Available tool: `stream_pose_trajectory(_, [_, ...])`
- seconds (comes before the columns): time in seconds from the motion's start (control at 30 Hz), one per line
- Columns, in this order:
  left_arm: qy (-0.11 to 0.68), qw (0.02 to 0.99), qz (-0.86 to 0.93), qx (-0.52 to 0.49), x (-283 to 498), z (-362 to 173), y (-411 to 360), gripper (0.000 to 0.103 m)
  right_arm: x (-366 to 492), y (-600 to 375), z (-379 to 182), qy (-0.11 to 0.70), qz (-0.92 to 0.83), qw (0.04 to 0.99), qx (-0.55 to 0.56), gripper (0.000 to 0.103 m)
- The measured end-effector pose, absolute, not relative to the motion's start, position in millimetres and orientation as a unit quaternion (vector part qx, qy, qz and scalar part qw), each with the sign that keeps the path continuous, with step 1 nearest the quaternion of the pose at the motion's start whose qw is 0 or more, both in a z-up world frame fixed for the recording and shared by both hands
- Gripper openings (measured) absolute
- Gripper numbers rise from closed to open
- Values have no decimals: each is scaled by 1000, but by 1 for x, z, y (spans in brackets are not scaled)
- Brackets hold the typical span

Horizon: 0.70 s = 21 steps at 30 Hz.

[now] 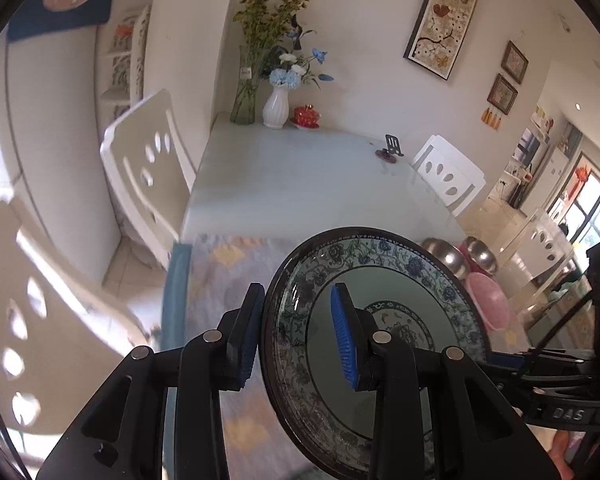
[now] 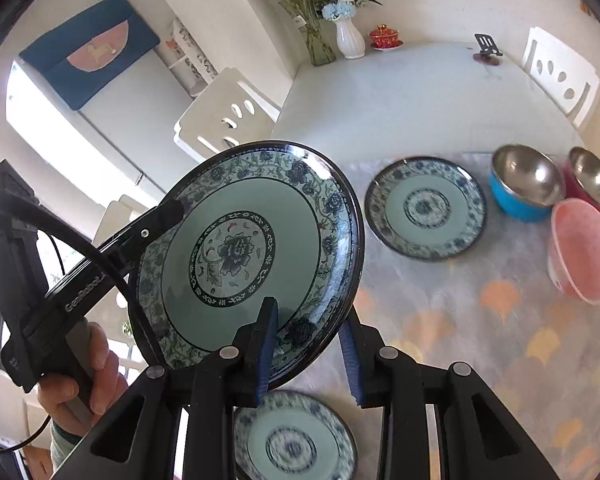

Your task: Organize plates and bowls

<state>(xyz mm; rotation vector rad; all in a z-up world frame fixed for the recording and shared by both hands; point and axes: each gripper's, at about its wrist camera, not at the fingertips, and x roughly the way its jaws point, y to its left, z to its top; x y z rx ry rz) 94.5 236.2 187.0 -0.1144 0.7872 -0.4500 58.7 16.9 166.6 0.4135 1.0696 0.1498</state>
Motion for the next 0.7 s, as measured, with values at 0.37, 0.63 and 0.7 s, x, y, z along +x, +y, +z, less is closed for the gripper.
stream_pose_trajectory(0.37, [436,876,-171,-116,-12,138,254,30,-34,37,136,567,104,801,161,31])
stream_pose_trajectory(0.63, [488,849,-138,-151,-61,85,283,30,-73,58,83,619,128,761,149,31])
stream_pose_trajectory(0.7, [498,842,-133,-159,-66,73,286,30,-76,61,70,631,130,751,144,31])
